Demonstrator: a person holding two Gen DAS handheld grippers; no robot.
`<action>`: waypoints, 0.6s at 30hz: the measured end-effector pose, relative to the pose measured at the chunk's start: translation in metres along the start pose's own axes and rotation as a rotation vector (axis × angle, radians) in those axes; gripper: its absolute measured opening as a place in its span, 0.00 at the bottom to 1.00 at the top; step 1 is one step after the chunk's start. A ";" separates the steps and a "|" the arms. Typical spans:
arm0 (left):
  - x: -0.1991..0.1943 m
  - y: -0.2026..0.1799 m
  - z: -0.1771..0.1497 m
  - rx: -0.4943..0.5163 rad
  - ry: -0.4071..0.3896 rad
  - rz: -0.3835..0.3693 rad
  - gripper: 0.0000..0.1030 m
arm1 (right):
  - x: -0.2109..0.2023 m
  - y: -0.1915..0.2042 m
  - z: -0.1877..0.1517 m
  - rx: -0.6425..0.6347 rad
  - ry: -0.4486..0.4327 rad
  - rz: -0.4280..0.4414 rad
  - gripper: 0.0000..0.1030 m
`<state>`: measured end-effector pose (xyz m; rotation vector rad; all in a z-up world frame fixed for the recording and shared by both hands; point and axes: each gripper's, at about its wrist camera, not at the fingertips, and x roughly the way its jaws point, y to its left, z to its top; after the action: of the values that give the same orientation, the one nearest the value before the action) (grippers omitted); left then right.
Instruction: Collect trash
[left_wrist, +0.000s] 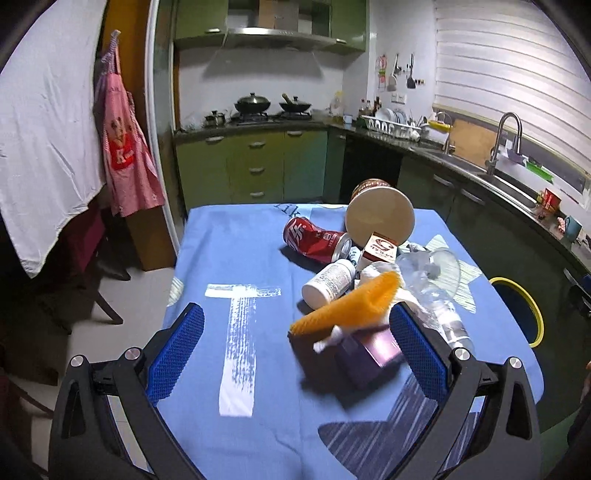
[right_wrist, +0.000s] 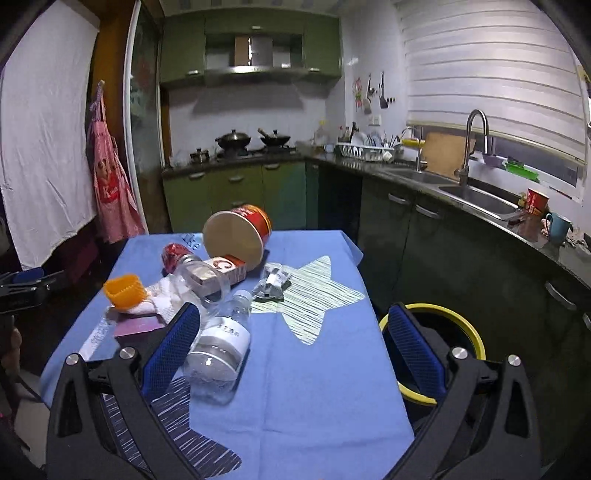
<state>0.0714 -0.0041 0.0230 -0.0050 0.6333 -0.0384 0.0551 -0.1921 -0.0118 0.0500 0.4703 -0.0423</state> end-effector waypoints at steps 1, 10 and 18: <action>-0.007 -0.002 -0.002 0.002 -0.004 0.004 0.96 | -0.003 0.000 -0.001 0.010 -0.005 0.013 0.94; -0.032 -0.008 -0.009 0.006 -0.024 -0.012 0.96 | -0.018 0.004 -0.009 0.019 -0.006 0.031 0.94; -0.028 -0.006 -0.011 0.006 -0.031 0.002 0.96 | -0.021 0.007 -0.010 0.010 -0.008 0.021 0.94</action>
<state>0.0421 -0.0090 0.0311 0.0007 0.6018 -0.0383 0.0321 -0.1835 -0.0110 0.0645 0.4619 -0.0240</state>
